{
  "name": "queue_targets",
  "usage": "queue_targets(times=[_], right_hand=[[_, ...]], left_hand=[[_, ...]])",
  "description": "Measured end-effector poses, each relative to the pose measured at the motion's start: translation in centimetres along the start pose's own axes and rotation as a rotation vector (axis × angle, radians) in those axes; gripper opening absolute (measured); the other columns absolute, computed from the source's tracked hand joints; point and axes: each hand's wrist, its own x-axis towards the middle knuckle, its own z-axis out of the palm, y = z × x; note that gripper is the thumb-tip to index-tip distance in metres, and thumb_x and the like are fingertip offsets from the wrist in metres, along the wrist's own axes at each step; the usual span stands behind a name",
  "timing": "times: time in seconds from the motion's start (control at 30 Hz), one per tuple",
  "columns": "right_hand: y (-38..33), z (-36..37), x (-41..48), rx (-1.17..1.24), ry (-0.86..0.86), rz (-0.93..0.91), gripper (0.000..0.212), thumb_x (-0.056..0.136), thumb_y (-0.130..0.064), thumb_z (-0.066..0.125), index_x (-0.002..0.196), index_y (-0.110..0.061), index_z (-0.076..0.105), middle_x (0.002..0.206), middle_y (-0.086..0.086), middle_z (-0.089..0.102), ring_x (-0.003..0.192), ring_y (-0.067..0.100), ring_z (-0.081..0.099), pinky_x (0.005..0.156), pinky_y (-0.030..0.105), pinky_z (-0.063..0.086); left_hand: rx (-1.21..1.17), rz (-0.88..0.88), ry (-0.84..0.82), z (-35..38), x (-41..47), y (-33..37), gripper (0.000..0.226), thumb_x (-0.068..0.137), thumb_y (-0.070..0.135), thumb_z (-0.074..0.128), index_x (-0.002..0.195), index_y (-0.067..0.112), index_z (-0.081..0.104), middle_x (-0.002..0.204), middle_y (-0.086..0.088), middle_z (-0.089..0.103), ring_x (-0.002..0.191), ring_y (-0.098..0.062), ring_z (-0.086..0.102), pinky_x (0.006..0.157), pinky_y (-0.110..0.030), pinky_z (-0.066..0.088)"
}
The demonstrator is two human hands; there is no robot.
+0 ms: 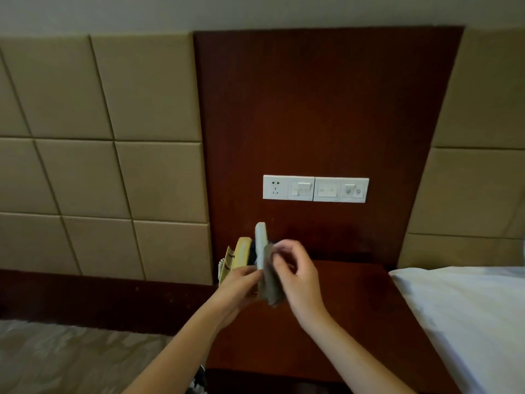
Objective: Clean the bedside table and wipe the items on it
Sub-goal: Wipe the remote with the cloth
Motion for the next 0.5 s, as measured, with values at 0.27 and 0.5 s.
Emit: queue_targets(times=[0.27, 0.5], right_hand=[[-3.9, -2.8, -1.2, 0.032, 0.086, 0.066, 0.032, 0.086, -0.02, 0.068, 0.11, -0.038, 0.056, 0.13, -0.011, 0.036, 0.122, 0.007, 0.04, 0.091, 0.009, 0.042], [-6.0, -6.3, -1.7, 0.557, -0.142, 0.485, 0.065, 0.077, -0.044, 0.062, 0.138, -0.035, 0.044, 0.124, -0.002, 0.062, 0.113, 0.017, 0.061, 0.089, 0.033, 0.053]], left_hand=[[0.242, 0.24, 0.033, 5.8, -2.1, 3.8, 0.021, 0.092, 0.006, 0.052, 0.109, 0.008, 0.063, 0.097, -0.011, 0.07, 0.091, -0.026, 0.067, 0.075, -0.035, 0.056], [0.249, 0.441, 0.096, 9.5, -4.2, 6.4, 0.028, 0.091, 0.008, 0.059, 0.115, 0.022, 0.059, 0.096, 0.008, 0.069, 0.084, 0.0, 0.067, 0.067, -0.014, 0.053]])
